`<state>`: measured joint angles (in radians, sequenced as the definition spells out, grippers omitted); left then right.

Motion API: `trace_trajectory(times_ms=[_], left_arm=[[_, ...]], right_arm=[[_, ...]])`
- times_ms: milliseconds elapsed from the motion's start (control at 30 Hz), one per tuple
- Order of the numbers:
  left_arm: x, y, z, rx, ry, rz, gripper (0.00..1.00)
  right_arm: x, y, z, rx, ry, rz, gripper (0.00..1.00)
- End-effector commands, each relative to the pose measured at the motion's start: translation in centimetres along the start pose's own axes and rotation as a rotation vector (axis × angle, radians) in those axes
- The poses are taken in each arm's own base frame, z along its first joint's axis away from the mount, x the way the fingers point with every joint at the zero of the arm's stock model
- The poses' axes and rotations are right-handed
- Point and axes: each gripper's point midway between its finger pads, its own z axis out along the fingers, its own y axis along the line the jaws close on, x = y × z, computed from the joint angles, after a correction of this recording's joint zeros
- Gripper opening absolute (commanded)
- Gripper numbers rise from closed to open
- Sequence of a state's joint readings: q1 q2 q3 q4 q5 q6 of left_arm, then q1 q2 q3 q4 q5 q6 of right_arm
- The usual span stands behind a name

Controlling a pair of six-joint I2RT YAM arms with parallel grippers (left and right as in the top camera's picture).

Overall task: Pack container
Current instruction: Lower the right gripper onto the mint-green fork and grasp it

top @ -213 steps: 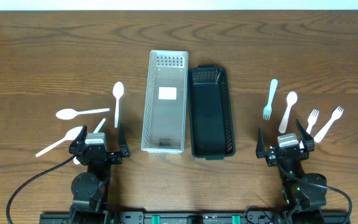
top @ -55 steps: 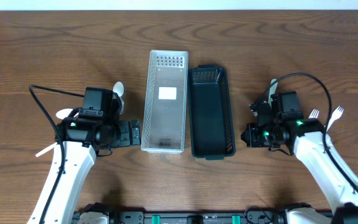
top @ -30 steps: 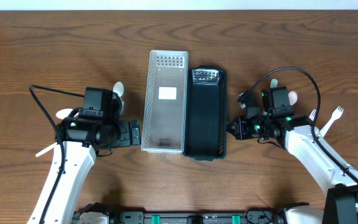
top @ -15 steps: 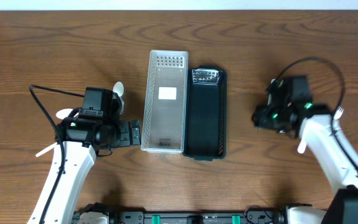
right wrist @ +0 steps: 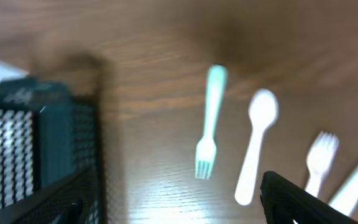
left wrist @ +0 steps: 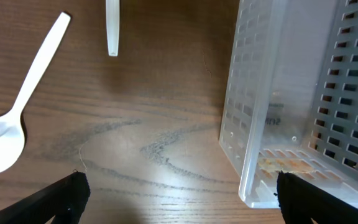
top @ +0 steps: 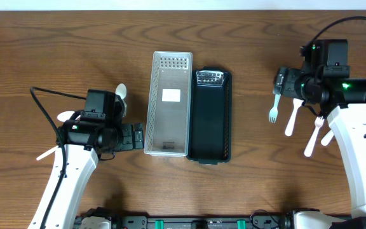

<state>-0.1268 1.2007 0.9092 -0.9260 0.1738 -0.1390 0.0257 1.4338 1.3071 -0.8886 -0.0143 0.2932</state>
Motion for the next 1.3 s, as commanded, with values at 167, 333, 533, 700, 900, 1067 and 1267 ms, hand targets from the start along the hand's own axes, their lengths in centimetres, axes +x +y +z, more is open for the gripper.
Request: trace_trajectory(times_ms=[167, 333, 533, 700, 900, 1067, 1267], left_arm=[[0.4, 0.2, -0.3, -0.007, 0.022, -0.019, 0.98], [0.4, 0.2, -0.3, -0.007, 0.021, -0.019, 0.98], [0.4, 0.2, -0.3, -0.007, 0.02, -0.019, 0.98], [0.4, 0.2, -0.3, -0.007, 0.02, -0.019, 0.98], [0.4, 0.2, -0.3, -0.007, 0.02, -0.019, 0.98], [0.4, 0.2, -0.3, -0.007, 0.021, -0.019, 0.98], [0.4, 0.2, -0.3, -0.007, 0.021, -0.019, 0.98]], right_arm=[[0.0, -1.9, 3.4, 0.182, 0.008, 0.162, 0.89], [1.9, -1.8, 8.6, 0.198, 0.127, 0.15, 0.93], [4.7, -2.1, 13.5, 0.218, 0.256, 0.136, 0.94], [5.9, -2.3, 16.0, 0.214, 0.304, 0.109, 0.95], [7.1, -2.3, 18.0, 0.204, 0.348, 0.112, 0.95], [7.6, -2.6, 19.0, 0.195, 0.365, 0.126, 0.95], [7.3, -3.5, 19.3, 0.201, 0.36, 0.149, 0.92]])
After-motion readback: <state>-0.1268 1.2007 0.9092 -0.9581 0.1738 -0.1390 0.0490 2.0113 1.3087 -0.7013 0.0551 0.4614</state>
